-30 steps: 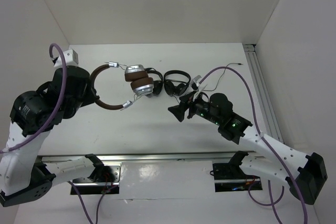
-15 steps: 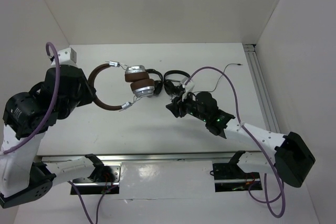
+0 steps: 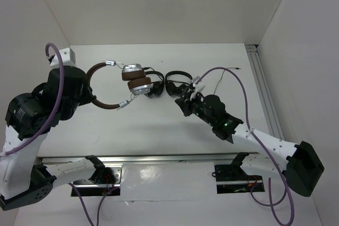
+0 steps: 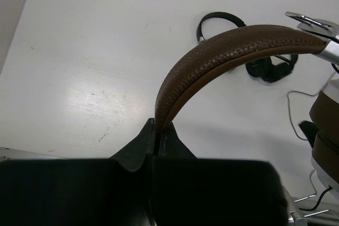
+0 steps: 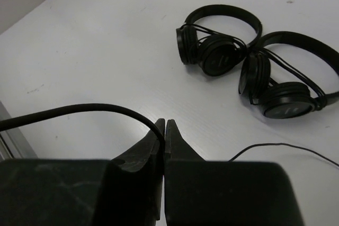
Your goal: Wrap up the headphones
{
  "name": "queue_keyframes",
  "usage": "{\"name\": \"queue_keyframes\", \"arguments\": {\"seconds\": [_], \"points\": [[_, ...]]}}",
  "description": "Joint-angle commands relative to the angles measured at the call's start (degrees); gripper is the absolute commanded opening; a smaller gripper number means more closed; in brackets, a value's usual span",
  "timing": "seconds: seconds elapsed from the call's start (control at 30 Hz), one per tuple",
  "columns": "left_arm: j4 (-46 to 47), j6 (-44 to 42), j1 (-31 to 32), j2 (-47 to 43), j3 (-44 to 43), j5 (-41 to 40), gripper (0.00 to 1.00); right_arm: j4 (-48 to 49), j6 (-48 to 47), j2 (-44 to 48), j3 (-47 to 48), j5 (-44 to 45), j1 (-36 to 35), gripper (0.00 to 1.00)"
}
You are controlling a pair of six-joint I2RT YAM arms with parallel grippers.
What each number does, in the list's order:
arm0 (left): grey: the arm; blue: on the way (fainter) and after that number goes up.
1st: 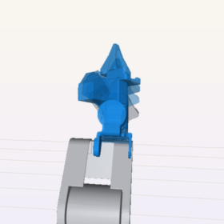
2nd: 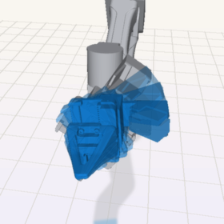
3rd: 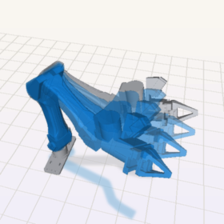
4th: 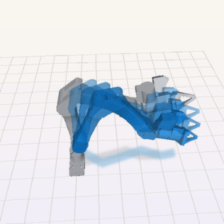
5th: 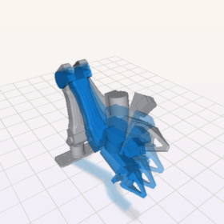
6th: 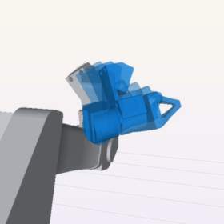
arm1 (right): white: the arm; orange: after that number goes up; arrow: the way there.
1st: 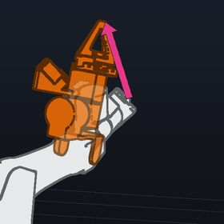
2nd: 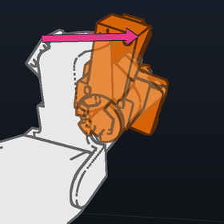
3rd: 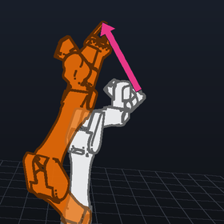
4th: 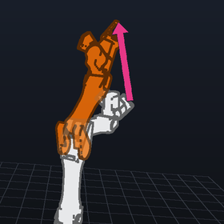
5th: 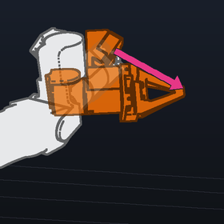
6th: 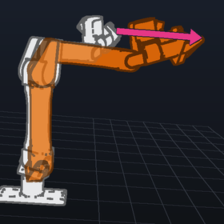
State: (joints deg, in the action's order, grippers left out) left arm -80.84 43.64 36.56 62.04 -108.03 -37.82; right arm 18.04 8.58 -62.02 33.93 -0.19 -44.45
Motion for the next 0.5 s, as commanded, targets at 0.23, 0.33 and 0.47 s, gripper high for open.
{"name": "queue_keyframes", "arguments": {"seconds": [0.23, 0.33, 0.47], "points": [[18.7, -7.4, -0.3, -5.3, 21.7, -5.5, 0.0, -22.5, 6.0, 15.1, 5.0, 20.1, -7.7, 0.0], [22.5, -11.7, -0.3, -3.7, 25.8, -4.5, 0.0, -30.7, 4.9, 15.9, 10.9, 21.2, -11.2, 0.0], [28.4, -19.4, 2.1, -1.4, 31.2, 3.6, 0.0, -41.1, 4.3, 12.8, 19.5, 27.0, -16.7, 0.0]]}}
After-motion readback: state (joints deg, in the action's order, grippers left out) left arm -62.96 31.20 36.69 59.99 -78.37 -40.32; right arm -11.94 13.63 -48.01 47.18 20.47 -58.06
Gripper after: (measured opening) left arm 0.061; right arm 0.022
